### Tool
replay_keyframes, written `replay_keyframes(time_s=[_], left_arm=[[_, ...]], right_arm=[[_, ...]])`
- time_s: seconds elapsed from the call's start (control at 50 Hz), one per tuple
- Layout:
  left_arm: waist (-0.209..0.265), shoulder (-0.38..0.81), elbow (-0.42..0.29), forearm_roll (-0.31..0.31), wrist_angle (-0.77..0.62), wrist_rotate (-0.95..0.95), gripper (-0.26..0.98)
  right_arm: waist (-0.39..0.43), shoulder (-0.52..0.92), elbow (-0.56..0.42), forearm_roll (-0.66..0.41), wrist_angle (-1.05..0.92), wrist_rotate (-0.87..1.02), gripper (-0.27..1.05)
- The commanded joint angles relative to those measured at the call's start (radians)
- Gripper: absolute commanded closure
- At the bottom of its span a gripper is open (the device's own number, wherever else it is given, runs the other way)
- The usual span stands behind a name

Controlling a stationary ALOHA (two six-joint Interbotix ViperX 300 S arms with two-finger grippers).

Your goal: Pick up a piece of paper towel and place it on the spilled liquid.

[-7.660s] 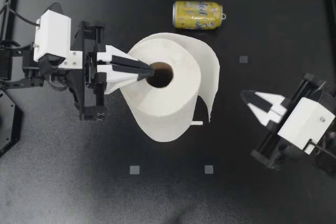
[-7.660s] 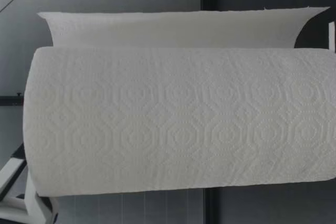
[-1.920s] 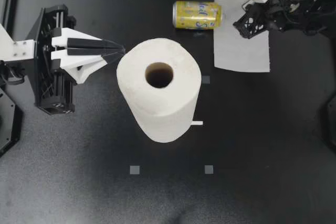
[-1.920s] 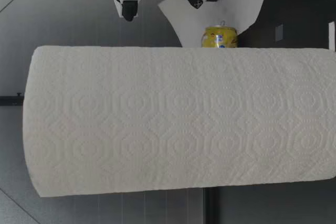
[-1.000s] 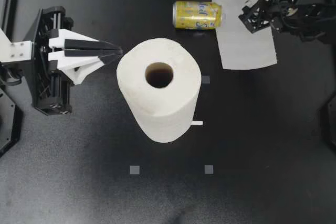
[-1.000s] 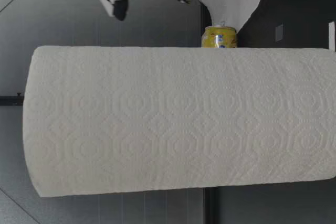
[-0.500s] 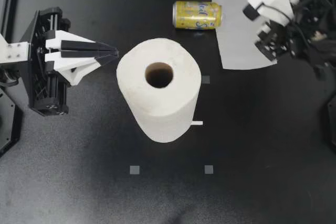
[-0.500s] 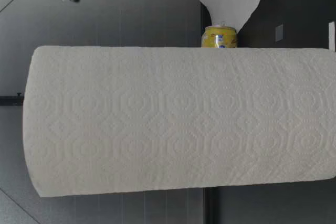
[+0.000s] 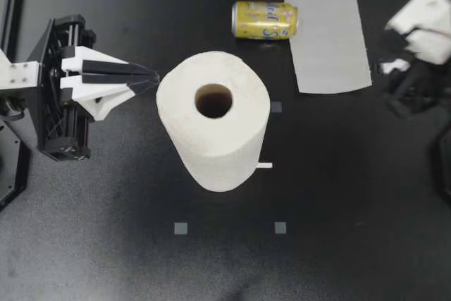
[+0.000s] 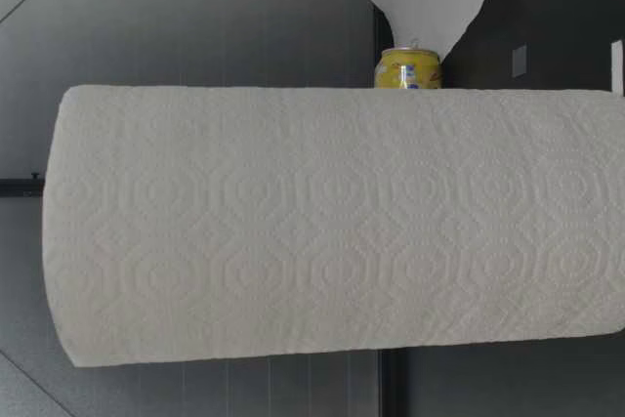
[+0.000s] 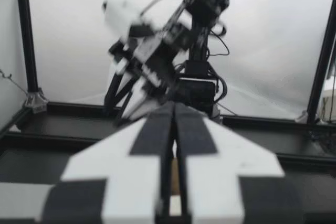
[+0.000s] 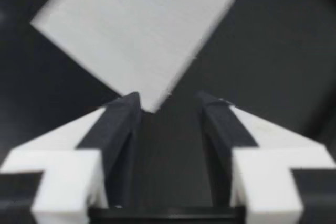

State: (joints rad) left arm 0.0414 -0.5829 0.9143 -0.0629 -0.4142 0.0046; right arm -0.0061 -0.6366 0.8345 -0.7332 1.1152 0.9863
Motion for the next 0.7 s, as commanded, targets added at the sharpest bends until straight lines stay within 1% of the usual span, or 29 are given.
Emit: replay_keyframes(time_s=[0.0,0.06,0.16,0.3,0.38,0.56,0.68], left_arm=[[-0.003,-0.009,-0.021,0.003,0.032,0.003,0.63],[-0.003,-0.009,-0.025,0.003,0.054,0.006,0.63],[-0.003,-0.017,-0.025,0.003,0.060,0.008,0.63],[-0.005,-0.040,-0.020,0.003,0.075,0.005,0.63],[-0.003,-0.049,-0.028,0.003,0.101,0.003,0.63],[-0.006,-0.052,-0.046,0.003,0.146,0.005,0.63],[-0.011,-0.052,-0.051,0.003,0.150,0.005,0.63]], right_arm=[[0.035,-0.092,-0.006,0.009,-0.058,0.005,0.37],[0.049,-0.156,0.009,0.011,-0.150,0.009,0.41],[0.052,-0.249,0.055,0.011,-0.388,0.009,0.50],[0.052,-0.310,0.118,0.008,-0.664,0.005,0.58],[0.052,-0.314,0.147,0.000,-0.807,0.000,0.61],[0.052,-0.299,0.166,-0.054,-1.031,0.000,0.64],[0.052,-0.319,0.172,-0.063,-1.092,0.000,0.69]])
